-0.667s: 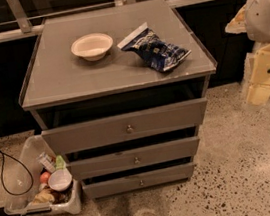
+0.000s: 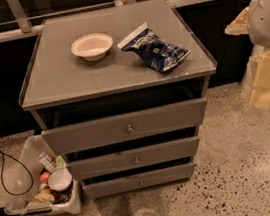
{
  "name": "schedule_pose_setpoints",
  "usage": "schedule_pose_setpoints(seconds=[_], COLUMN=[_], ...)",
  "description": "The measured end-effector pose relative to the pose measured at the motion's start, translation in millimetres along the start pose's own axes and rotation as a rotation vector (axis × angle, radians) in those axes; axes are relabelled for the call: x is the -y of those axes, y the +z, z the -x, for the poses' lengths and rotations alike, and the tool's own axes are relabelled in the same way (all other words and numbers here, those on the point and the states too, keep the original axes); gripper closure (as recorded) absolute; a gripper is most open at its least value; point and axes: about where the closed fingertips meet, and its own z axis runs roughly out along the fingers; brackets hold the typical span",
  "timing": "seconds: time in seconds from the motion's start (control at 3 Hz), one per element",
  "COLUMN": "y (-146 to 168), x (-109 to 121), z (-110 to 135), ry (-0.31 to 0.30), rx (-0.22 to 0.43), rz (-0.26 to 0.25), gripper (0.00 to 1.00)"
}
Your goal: Open top drawer
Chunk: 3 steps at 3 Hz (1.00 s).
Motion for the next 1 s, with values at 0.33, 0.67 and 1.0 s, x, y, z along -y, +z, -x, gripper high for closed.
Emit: schedule_pose_setpoints(seconds=[0.33,0.67,1.0], y=[20.9,55.5,52.5], x=[-5.3,-10.8,-7.8], z=[-7.4,-16.9,-13.5], ry=[-0.043,-0.059,-0.072], rx=[0.088,0.225,0.249], rz=[0.007,0.0,-0.025], gripper=[0.0,0.0,0.0])
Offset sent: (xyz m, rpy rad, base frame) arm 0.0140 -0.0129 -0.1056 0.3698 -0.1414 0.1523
